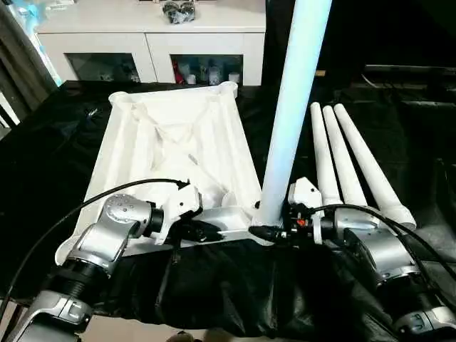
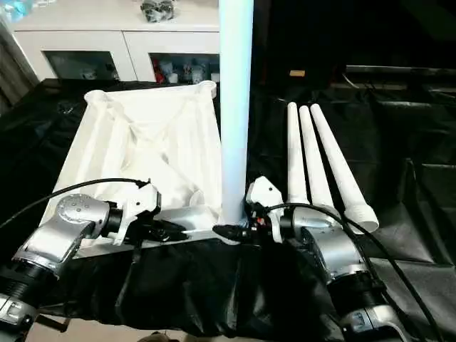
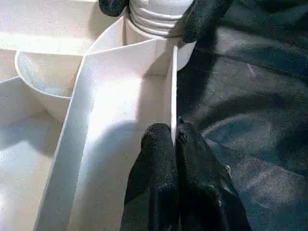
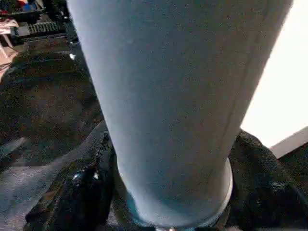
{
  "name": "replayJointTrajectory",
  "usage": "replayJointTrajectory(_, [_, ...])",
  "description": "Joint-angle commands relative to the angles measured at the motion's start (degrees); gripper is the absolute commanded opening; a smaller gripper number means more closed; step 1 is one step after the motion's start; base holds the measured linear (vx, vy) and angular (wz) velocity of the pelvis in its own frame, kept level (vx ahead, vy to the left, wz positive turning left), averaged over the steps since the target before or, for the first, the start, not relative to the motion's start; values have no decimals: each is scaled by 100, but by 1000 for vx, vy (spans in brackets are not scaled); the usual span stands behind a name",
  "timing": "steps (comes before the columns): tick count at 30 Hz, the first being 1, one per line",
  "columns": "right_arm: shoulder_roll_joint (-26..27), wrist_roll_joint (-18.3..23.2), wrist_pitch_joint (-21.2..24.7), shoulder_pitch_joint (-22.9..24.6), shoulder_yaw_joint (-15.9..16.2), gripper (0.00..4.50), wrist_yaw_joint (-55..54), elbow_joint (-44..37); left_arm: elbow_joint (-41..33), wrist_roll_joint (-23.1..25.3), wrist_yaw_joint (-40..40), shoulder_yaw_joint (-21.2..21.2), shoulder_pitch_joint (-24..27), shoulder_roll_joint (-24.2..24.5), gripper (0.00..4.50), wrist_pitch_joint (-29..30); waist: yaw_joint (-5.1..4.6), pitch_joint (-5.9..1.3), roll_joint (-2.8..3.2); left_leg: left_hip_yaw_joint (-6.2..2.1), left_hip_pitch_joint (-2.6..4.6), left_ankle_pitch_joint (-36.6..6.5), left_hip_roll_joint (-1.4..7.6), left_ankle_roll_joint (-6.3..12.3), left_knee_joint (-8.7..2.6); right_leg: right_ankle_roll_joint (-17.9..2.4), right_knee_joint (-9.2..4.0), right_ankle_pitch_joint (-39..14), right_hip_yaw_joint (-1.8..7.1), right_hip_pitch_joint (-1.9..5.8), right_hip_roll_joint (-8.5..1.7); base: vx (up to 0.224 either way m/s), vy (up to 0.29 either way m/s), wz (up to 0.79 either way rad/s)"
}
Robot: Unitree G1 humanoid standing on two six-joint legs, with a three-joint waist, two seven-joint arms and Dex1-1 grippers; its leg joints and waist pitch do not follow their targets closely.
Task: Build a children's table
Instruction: Rotate leg to tighten
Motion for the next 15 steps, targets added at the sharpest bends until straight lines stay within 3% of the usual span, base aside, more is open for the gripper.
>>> replayJointTrajectory(1, [51,61,98,133,313,271,274,-121,-31,-106,41,25,-130,-10,0,-69,-13,-336,-47,-24,41,-939,183,417,-413,-1372,-371,-762,283,307,-310,0,0,0])
replayJointTrajectory(7, [384,-137,132,154,214,269,-442,64,10,5,531,76,-168,-233,0,-19,-27,-318,-52,-29,29,-985,180,350,-431,-1317,-394,-949,287,303,-322,0,0,0])
replayJointTrajectory(12, [1117,-578,141,-173,-142,268,-2523,882,-7,224,1728,195,-281,-864,0,271,-127,-260,-58,-60,95,-1585,146,-12,-491,-949,-536,-2270,273,276,-349,0,0,0])
replayJointTrajectory(14, [1404,-575,218,-317,-290,267,-3100,1123,-128,320,2124,179,-269,-1116,0,440,-200,-249,-5,-70,95,-1672,150,-63,-502,-923,-549,-2325,276,254,-345,0,0,0])
replayJointTrajectory(15, [1558,-583,240,-395,-338,267,-3368,1229,-218,398,2354,153,-243,-1259,0,546,-220,-256,-29,-75,80,-1690,138,-45,-498,-864,-566,-2328,264,268,-332,0,0,0])
